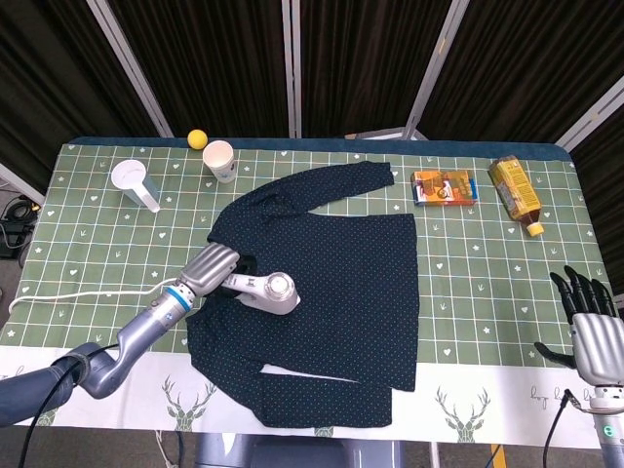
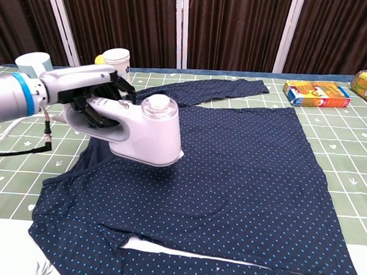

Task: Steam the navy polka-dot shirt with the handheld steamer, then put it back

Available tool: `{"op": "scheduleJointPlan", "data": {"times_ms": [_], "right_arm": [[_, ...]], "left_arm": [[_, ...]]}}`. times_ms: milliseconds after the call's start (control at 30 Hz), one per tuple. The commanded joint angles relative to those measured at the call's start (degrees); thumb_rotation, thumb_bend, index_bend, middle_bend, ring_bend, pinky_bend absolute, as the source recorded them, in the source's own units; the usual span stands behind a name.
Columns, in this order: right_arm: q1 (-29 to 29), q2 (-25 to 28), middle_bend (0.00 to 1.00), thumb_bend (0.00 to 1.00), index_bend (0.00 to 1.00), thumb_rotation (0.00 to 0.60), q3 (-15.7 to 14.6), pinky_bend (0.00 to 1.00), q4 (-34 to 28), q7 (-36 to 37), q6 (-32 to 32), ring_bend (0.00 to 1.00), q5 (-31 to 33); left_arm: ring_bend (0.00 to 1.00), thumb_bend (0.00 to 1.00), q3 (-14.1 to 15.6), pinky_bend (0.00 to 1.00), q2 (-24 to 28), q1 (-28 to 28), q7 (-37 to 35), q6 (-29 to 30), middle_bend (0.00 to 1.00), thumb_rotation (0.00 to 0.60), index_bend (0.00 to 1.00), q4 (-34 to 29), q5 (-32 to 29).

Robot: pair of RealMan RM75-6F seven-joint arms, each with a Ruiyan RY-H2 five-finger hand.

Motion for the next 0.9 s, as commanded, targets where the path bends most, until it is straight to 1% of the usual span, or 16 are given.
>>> {"op": "scheduleJointPlan", "data": {"times_ms": [33, 167, 333, 633, 900], "right_arm": [[0.03, 0.07, 0.0, 0.0, 0.0, 0.6, 0.11, 0.0, 0.11, 0.28, -0.1, 0.0, 0.17], [0.01, 0.18, 0.0, 0.0, 0.0, 0.6, 0.15, 0.0, 0.29, 0.75, -0.19, 0.0, 0.29], [-0.01, 0.23, 0.0, 0.0, 0.0, 0.6, 0.12, 0.0, 0.31, 0.9, -0.17, 0.0, 0.22], [-0.12, 0.4, 0.0, 0.0, 0.0, 0.6, 0.16, 0.0, 0.25, 1.27, 0.0, 0.0, 0.2], [-0.12, 0.52, 0.0, 0.0, 0.0, 0.6, 0.17, 0.0, 0.19, 1.54, -0.01, 0.0, 0.16]], "left_arm": [[0.76, 0.77, -0.42, 1.0, -2.5, -1.37, 1.59, 0.78, 0.85, 0.6, 1.0, 2.68, 0.76], [0.76, 0.77, 0.25, 1.0, -5.99, -1.95, 1.76, 1.45, 0.85, 0.6, 1.0, 6.7, 1.05], [0.76, 0.77, 1.21, 1.0, -7.72, -2.1, 1.71, 1.39, 0.85, 0.6, 1.0, 8.6, 1.02], [0.76, 0.77, 2.86, 1.0, -8.75, -1.84, 1.93, 0.98, 0.85, 0.6, 1.0, 9.69, 0.73], [0.76, 0.76, 4.49, 1.0, -8.54, -1.8, 2.02, 1.57, 0.85, 0.6, 1.0, 8.42, 1.86]]}}
